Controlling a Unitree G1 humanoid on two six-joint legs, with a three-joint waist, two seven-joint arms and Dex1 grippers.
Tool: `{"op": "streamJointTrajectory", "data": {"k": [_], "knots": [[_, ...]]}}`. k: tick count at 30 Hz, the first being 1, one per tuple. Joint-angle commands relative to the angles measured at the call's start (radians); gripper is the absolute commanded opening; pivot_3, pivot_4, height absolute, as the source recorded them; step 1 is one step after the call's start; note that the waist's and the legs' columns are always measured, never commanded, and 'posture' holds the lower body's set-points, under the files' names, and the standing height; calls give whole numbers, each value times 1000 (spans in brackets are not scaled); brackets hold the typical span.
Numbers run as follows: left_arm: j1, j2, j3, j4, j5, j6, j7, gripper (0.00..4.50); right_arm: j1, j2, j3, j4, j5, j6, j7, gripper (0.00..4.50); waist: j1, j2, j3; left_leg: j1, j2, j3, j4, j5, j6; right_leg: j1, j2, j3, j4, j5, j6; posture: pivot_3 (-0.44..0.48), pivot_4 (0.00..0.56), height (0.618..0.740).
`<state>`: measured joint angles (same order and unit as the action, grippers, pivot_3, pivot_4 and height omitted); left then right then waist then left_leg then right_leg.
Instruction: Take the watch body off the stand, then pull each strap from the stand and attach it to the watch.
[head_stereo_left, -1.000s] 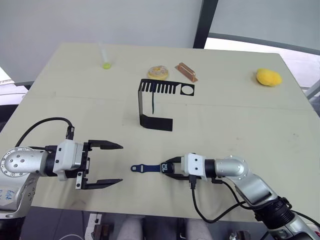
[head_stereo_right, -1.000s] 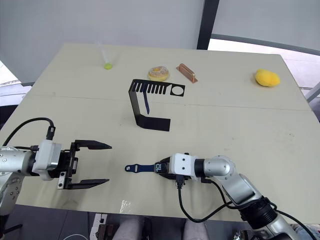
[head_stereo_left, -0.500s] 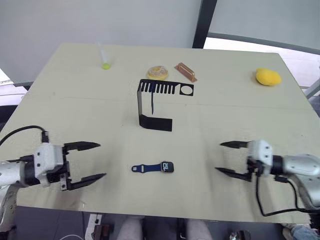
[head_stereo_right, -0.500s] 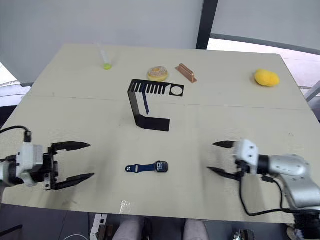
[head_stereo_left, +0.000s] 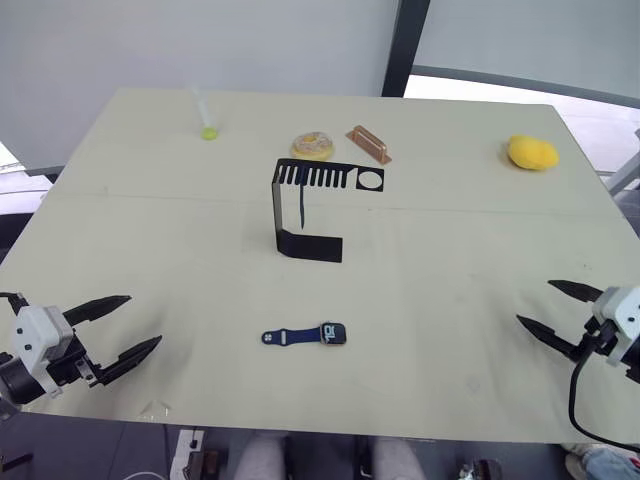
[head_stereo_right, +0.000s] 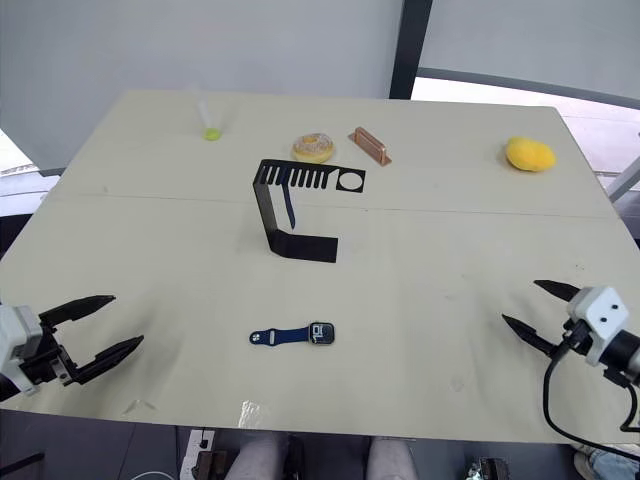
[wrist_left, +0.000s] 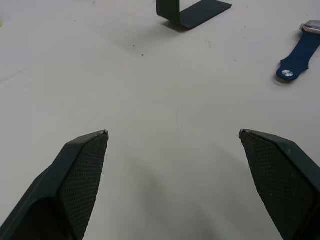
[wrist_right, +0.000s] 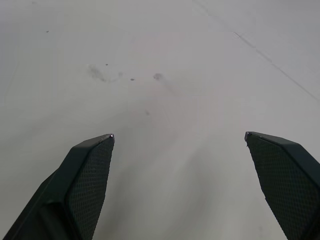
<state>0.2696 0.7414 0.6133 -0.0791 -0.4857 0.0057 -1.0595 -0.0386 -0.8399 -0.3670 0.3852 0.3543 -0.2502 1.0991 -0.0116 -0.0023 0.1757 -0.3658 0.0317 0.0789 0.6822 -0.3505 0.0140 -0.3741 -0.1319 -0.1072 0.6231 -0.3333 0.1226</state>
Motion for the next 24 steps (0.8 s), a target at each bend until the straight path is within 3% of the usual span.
{"op": "streamJointTrajectory", "data": {"k": [1,3,6,10,13,24], "knots": [[-29,-19,-14,-110,-40,30,60,4500,-55,50,85,-179,64,153,-11,4433,-4,0,0,0,0,0,0,0,0,0,0,0,0,0,0,0,150,740],[-43,-50,-43,-207,-66,88,126,4500,-111,98,152,-274,63,249,-56,4433,-5,0,0,0,0,0,0,0,0,0,-1,0,1,0,0,0,150,740],[-58,-107,-107,-358,-80,169,246,4500,-203,191,260,-361,49,354,-111,3581,-7,1,0,-1,-1,-2,0,0,0,-1,-2,2,1,0,0,0,150,740],[-95,-185,-195,-503,-76,252,402,4500,-308,296,384,-354,-16,410,-162,1571,-2,1,0,-2,-1,-4,0,0,0,-1,-1,3,2,0,0,0,150,740],[-121,-227,-278,-585,-33,298,497,4500,-381,346,482,-290,-124,341,-166,92,4,1,0,-2,-2,-4,2,0,0,-1,-1,2,2,0,0,0,150,740],[-188,-377,-536,-656,143,360,739,4500,-641,595,517,106,-214,224,-288,92,-2,1,0,-2,-2,-3,2,1,-1,-2,1,0,3,0,0,0,150,740]]}}
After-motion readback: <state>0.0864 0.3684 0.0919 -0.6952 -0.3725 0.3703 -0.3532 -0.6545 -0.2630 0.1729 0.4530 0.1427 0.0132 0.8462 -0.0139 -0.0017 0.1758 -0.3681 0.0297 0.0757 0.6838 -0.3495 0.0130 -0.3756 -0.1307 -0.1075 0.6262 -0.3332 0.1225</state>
